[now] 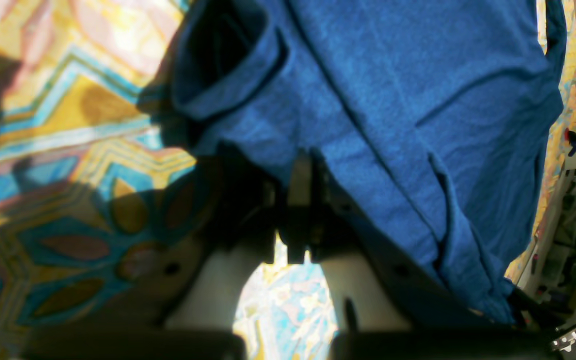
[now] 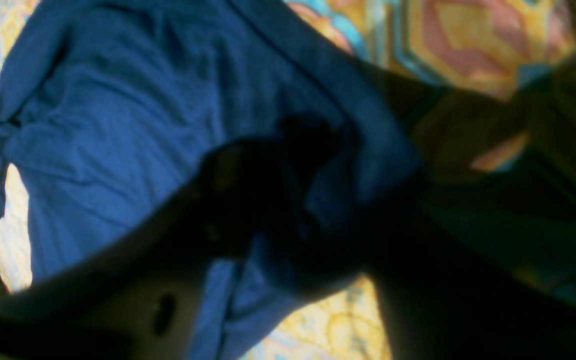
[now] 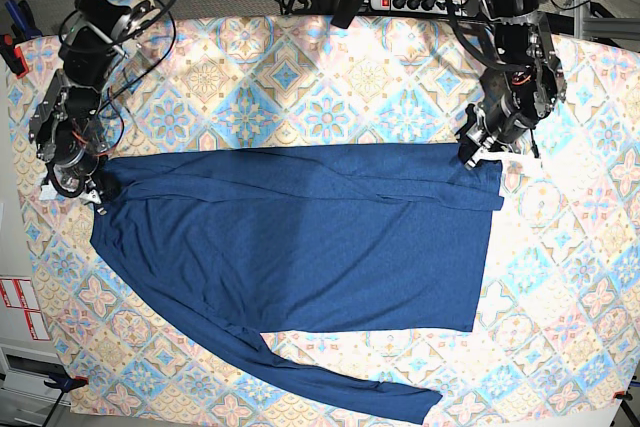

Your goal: Fold the T-shirt properly

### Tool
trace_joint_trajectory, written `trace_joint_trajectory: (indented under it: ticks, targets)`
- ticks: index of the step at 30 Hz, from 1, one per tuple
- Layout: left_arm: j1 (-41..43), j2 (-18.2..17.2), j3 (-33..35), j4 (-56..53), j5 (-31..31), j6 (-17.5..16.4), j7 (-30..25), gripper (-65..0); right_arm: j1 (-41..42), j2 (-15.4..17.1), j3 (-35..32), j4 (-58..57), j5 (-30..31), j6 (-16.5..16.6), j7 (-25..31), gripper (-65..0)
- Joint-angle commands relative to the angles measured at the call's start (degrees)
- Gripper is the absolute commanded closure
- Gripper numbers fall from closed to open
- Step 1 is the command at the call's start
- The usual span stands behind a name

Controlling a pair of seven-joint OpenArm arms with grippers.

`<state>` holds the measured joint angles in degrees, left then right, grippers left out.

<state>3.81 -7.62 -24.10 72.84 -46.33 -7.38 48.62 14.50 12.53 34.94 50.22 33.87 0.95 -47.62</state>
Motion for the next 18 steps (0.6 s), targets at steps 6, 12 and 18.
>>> trace_joint_trajectory:
  ticks: [6,12,18]
  targets:
    - [0.8,-0.5,0.0,3.9,-0.8,-0.8,1.4,0.0,0.3,-0.3,0.1,0.2,0.1,-0.3,-2.5,-6.9]
    - [3.0,-0.7,0.0,7.9,-0.8,-0.8,2.7,0.0,-1.6,-0.3,0.3,0.7,0.2,-0.3,-2.7,-3.0]
    - [5.5,-1.0,0.0,8.9,-0.8,-0.8,2.9,0.0,-5.9,-0.3,0.3,10.0,0.2,-0.3,-3.2,-2.9]
